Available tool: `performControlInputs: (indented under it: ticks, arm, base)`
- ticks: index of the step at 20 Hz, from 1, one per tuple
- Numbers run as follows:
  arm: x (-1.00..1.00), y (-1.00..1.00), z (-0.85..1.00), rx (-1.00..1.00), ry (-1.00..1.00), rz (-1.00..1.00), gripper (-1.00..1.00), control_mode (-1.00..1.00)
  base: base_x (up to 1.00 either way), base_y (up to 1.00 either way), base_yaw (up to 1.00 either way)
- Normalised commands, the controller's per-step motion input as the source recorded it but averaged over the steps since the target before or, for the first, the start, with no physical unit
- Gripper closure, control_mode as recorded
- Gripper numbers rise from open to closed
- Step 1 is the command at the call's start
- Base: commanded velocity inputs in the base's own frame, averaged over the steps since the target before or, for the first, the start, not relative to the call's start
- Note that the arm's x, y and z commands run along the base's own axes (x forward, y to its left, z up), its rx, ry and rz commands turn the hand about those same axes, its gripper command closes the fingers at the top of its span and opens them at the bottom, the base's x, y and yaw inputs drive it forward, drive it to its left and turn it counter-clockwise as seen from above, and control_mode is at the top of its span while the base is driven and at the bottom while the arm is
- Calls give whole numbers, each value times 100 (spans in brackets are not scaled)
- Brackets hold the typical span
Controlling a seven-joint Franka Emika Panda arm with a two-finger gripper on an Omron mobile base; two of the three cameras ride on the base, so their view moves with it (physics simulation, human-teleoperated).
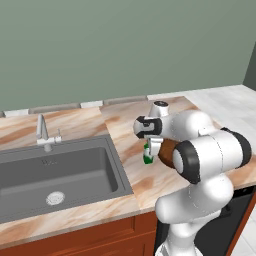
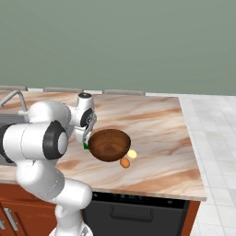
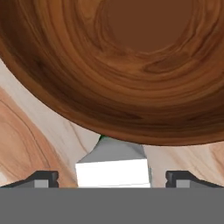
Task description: Gather the eggs and milk located in the vicinity of the sink area and place them right next to the bowl.
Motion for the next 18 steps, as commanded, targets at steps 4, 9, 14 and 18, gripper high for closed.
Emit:
performControlInputs:
  ticks: [4, 9, 14, 18]
  arm:
    - [0, 0, 66, 0, 3, 0, -100, -100]
    - [-1, 0, 66, 0, 4, 0, -100, -100]
    - [-1, 2, 42, -3, 0, 32, -100, -100]
    - [-30, 0, 18, 0, 0, 70, -100, -100]
  base:
    - [0, 0, 0]
    - [0, 0, 0]
    - [0, 0, 0]
    - [0, 0, 0]
